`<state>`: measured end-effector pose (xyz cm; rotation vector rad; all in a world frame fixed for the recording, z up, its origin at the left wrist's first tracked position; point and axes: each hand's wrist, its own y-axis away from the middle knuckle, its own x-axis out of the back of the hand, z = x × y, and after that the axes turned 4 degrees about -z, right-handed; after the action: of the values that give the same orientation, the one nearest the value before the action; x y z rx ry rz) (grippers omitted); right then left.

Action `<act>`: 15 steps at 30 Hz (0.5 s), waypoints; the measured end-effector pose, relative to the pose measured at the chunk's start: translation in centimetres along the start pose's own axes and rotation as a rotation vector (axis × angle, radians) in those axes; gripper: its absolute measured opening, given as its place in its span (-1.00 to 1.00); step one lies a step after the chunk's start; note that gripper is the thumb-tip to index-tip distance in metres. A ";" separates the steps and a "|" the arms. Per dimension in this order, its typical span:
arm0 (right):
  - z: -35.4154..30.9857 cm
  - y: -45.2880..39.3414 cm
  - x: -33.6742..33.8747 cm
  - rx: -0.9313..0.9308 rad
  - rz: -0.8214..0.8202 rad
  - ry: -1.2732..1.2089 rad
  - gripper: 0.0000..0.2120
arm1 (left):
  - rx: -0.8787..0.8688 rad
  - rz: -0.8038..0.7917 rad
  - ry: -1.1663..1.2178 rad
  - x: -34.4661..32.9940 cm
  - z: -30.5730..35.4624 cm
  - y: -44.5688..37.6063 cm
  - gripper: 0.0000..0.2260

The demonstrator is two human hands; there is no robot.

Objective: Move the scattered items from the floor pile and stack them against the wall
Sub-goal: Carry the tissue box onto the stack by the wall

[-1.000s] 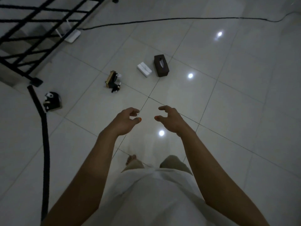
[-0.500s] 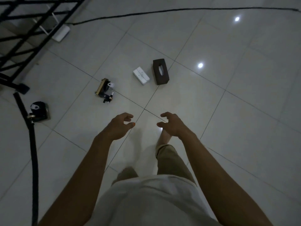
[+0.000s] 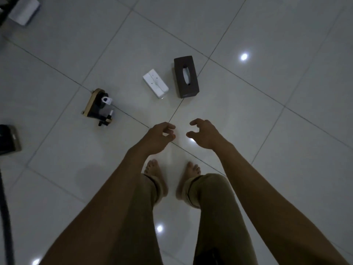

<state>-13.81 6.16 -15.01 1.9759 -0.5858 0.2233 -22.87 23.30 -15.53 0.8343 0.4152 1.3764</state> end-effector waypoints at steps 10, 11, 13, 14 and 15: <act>9.7 -24.8 -3.7 -0.045 0.097 0.083 -0.43 | -0.008 0.007 -0.212 0.4 -11.8 -24.6 -0.55; 10.4 -27.1 -4.1 -0.054 0.110 0.103 -0.41 | -0.002 -0.025 -0.297 0.3 -12.6 -26.8 -0.51; 10.9 -31.7 -4.6 -0.100 0.094 0.246 -0.34 | -0.022 -0.050 -0.457 0.1 -13.2 -30.9 -0.45; 10.7 -33.7 -4.7 -0.099 0.089 0.342 -0.31 | -0.068 -0.022 -0.463 0.0 -13.2 -32.7 -0.46; 10.3 -35.4 -4.7 -0.061 0.110 0.406 -0.30 | -0.109 0.009 -0.435 -0.1 -13.1 -34.3 -0.48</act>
<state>-1.40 11.40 -49.62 1.7733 -0.4299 0.6491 -8.52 27.59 -49.01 1.0140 -0.0010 1.1723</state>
